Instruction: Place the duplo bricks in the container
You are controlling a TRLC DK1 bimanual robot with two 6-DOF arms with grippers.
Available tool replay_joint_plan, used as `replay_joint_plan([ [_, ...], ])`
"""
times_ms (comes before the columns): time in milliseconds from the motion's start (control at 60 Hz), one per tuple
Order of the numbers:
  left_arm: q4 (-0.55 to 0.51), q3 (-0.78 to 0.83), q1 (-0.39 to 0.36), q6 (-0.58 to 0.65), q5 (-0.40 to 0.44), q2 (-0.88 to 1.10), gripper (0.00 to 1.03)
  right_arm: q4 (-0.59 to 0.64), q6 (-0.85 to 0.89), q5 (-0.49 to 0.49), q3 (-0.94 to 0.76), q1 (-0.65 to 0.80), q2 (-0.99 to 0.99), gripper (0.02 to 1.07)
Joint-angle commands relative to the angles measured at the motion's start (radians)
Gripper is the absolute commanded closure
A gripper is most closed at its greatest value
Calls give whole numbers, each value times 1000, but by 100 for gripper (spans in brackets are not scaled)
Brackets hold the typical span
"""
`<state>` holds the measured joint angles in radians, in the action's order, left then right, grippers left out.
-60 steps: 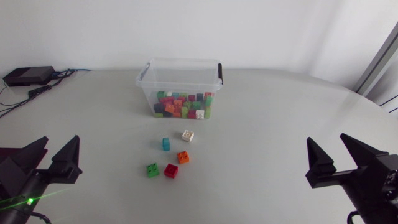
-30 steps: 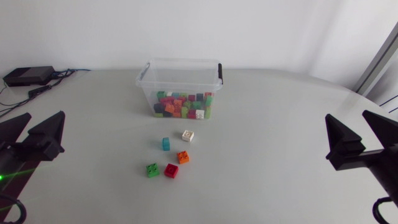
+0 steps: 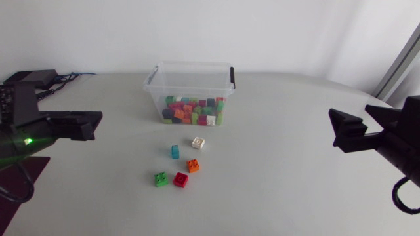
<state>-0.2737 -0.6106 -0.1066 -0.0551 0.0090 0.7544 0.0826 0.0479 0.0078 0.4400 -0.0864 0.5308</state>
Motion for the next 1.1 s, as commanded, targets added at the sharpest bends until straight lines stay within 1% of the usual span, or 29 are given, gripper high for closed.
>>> replay_joint_plan([
  [0,-55,-81,-22,11,-7,118,7,22,-26,0,39,-9,52,6],
  [117,-84,-120,-35,21,-3,211,7,43,-42,-2,65,-9,117,6],
  [250,-113,-149,-85,37,6,312,7,98,-48,-6,105,-1,196,6],
  [267,-114,-153,-104,58,6,342,7,115,-48,-5,112,-1,212,6],
  [383,-117,-175,-142,146,6,444,7,180,-45,-5,154,-1,293,6],
  [450,-142,-201,-162,248,8,508,7,236,-29,-23,187,-3,344,6],
  [500,-160,-212,-191,374,8,548,7,273,-23,-43,212,-1,380,6],
  [550,-159,-213,-199,393,8,569,7,284,-14,-65,226,4,410,6],
  [600,-156,-213,-208,409,11,592,7,304,-6,-66,241,2,436,6],
  [667,-160,-219,-222,449,42,634,7,335,30,-69,261,-3,483,6],
  [717,-160,-224,-228,468,49,658,7,348,64,-85,270,-10,509,6],
  [767,-165,-225,-232,511,78,685,7,358,92,-101,276,-19,532,6],
  [817,-185,-235,-234,551,103,714,6,379,150,-98,289,-41,554,6],
  [883,-213,-242,-234,621,135,750,6,440,264,-94,321,-67,591,7],
  [1017,-242,-261,-243,686,137,810,6,488,294,-104,341,-93,621,7],
  [1050,-254,-267,-248,707,137,819,7,473,351,-117,322,-99,620,7],
  [1083,-263,-271,-251,722,137,829,8,448,356,-120,313,-104,618,7],
])
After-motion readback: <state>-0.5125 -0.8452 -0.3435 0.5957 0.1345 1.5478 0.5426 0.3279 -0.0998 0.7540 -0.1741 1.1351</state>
